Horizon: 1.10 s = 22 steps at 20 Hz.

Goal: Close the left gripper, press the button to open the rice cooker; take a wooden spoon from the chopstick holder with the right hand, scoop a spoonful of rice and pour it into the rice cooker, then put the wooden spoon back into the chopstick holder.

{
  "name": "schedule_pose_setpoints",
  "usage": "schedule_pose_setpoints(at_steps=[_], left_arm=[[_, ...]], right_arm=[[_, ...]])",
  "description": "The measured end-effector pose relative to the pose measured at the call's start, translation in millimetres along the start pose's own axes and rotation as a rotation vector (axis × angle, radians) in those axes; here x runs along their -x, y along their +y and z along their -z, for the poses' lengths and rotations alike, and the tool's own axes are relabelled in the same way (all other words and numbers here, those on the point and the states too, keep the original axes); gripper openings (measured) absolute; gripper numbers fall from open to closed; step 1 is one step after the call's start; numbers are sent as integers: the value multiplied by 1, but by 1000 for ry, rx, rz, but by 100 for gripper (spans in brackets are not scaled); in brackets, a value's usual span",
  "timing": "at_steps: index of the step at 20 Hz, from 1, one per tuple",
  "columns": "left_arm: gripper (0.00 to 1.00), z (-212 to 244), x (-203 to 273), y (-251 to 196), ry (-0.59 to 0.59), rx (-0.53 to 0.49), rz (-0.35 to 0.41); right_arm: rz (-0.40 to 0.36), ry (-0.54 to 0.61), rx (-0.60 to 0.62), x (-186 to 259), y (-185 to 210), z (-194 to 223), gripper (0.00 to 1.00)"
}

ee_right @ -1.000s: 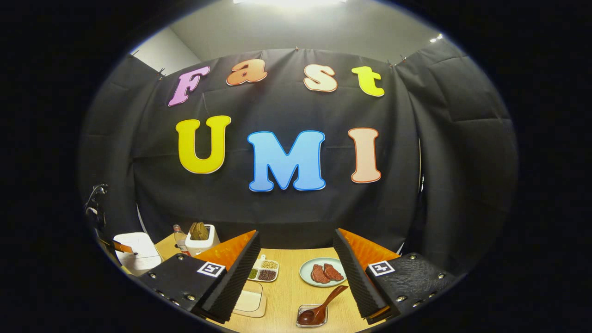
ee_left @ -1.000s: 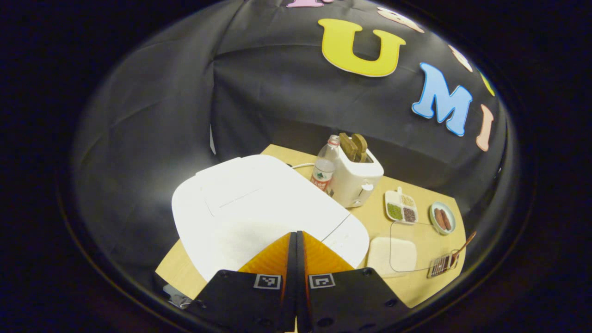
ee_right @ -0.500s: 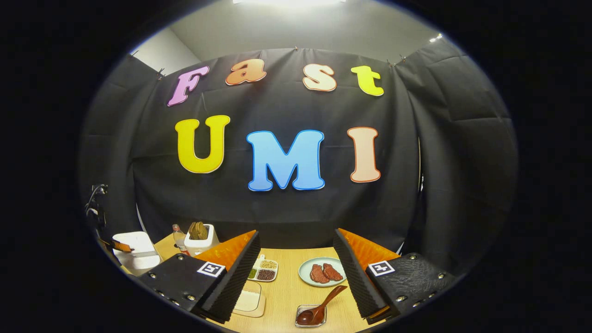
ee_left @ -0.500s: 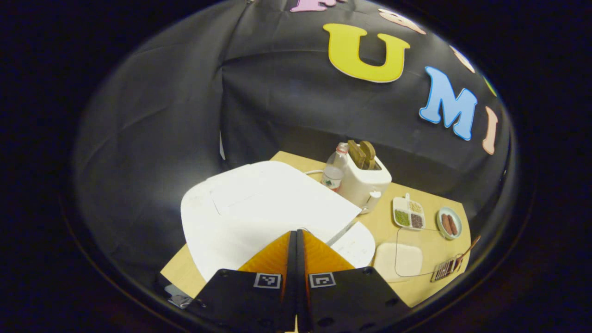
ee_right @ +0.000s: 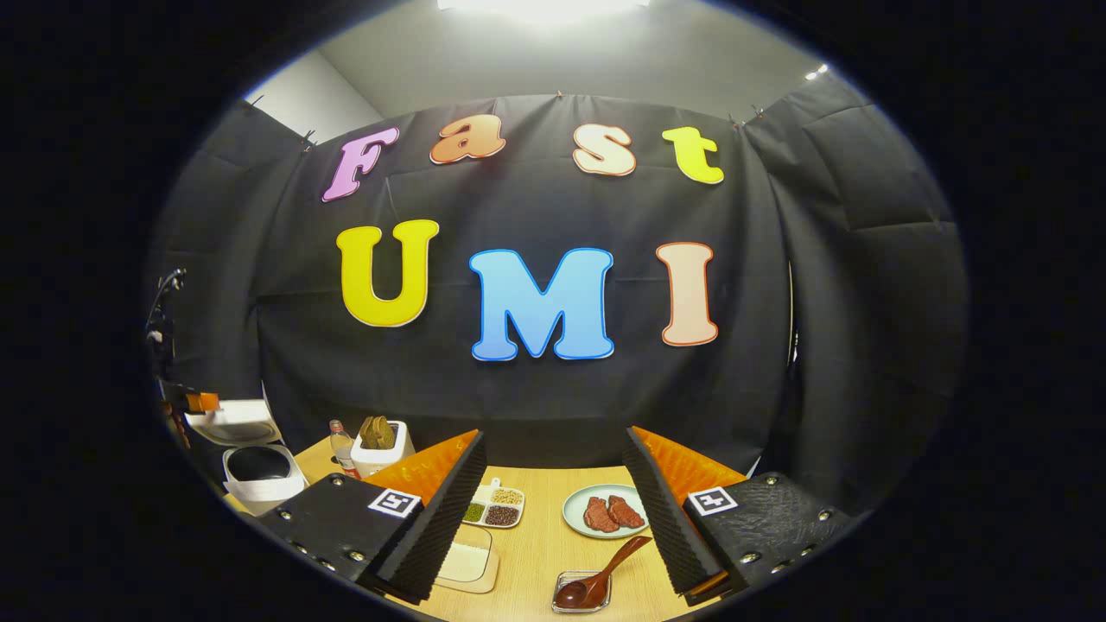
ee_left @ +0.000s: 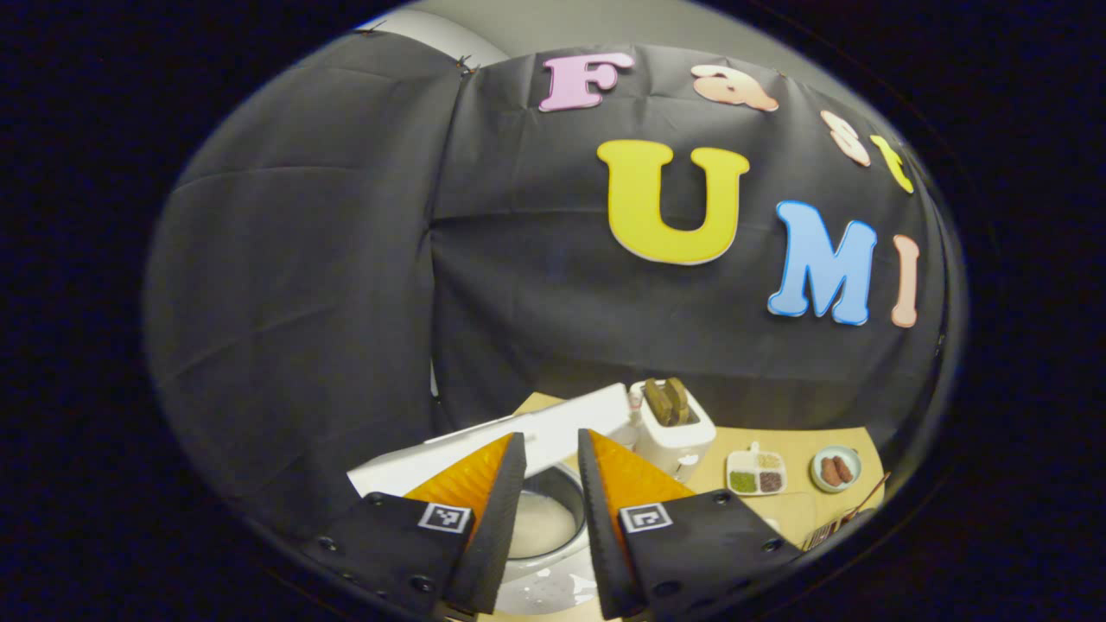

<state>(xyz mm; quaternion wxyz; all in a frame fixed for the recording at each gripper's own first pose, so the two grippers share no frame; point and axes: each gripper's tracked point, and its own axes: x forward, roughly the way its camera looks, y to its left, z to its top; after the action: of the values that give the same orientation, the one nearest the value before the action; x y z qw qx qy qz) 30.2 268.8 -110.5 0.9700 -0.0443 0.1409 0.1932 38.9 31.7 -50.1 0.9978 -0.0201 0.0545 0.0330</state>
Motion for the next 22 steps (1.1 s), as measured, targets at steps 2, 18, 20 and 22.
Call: schedule_pose_setpoints(at_steps=[2,18,20,22], left_arm=[[66,-14,13,-14,-53,-9,18],[96,-47,95,-164,-319,-160,243],[95,-45,100,-177,-325,-189,250],[96,-39,100,-186,-313,-212,256]], right_arm=[[2,2,-1,1,-3,1,97],[85,103,-47,-15,-82,66,96],[87,152,-59,-23,-91,89,96],[92,215,-64,-32,-99,117,97]])
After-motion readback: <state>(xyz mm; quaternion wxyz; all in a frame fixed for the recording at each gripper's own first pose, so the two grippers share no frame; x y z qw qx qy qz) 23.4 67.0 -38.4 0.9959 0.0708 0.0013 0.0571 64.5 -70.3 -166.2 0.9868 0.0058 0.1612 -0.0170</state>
